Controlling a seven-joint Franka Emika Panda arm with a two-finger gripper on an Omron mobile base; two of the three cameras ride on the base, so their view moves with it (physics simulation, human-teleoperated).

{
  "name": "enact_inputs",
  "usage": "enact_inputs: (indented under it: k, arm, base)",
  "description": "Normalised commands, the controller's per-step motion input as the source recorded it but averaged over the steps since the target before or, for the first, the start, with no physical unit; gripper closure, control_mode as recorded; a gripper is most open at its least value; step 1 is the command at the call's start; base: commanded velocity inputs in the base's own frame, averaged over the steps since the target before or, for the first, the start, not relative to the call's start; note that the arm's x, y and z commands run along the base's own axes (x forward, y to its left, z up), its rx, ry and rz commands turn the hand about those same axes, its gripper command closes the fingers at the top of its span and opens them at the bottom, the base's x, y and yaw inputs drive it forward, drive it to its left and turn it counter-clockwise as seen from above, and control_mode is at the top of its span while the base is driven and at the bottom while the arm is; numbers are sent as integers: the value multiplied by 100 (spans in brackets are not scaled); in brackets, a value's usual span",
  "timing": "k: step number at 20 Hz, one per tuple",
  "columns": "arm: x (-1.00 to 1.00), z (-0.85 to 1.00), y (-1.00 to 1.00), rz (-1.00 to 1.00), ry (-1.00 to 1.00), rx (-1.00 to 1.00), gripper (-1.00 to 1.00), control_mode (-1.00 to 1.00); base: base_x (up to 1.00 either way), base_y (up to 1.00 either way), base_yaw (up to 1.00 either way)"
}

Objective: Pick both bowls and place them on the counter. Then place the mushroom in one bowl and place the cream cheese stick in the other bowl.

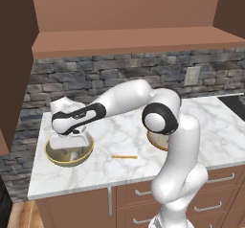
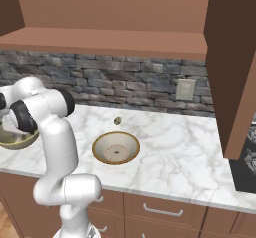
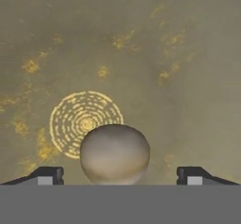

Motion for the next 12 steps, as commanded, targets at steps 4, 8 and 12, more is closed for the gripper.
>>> enact_inputs:
  k: [4, 8, 12]
  arm:
    - [-25, 39, -10, 0, -12, 1, -100, -100]
    - [-38, 51, -16, 0, -14, 1, -100, -100]
    - [-42, 49, -29, 0, -13, 2, -100, -100]
  base:
    - [0, 0, 0]
    - [0, 0, 0]
    - [0, 0, 0]
